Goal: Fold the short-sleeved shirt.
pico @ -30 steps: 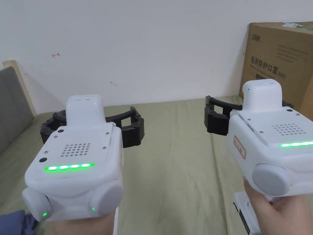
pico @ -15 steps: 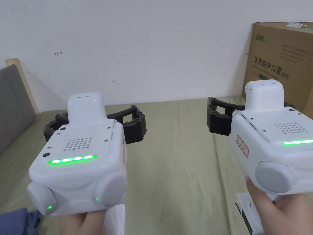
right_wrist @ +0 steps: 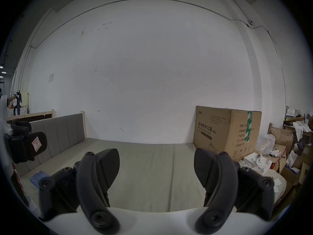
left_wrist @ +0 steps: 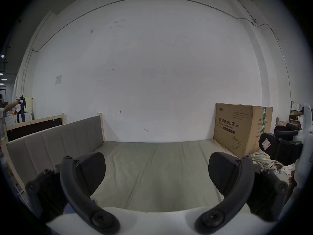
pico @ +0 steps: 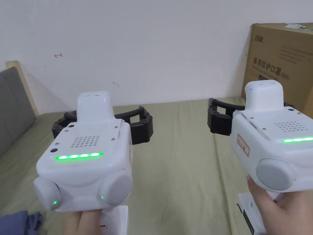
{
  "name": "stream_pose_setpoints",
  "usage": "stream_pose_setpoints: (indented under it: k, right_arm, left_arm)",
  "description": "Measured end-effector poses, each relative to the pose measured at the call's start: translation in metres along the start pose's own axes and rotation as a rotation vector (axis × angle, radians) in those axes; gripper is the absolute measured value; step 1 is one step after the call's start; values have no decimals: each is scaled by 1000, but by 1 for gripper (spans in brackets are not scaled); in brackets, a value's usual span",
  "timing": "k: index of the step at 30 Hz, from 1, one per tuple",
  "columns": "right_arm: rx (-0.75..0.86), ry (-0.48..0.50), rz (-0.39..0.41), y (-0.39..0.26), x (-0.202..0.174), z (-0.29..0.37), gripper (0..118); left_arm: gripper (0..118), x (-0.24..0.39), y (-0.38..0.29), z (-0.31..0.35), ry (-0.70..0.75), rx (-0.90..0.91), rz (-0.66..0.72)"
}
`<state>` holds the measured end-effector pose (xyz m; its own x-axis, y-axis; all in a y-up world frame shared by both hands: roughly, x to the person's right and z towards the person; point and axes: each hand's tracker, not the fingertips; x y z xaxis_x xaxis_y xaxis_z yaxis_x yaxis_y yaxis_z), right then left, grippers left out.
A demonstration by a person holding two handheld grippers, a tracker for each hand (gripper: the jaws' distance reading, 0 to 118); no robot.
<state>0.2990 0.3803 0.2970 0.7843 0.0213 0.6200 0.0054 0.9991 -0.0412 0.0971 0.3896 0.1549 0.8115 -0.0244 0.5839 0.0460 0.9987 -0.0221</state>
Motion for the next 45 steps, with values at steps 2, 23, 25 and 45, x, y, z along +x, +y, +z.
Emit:
stream_pose_setpoints:
  k: [2, 23, 25, 45]
  right_arm:
    - [-4, -1, -6, 1, 1, -1, 96]
    - [-24, 5, -24, -2, -4, -4, 96]
    - [-28, 7, -27, -2, -4, -5, 96]
    - [-50, -1, -26, -8, -6, -5, 96]
  left_arm:
    - [118, 0, 0, 0, -3, 1, -7]
    - [118, -5, 1, -4, -10, -3, 20]
    - [118, -4, 1, -4, -9, -3, 15]
    - [118, 5, -4, -7, -52, -15, 20]
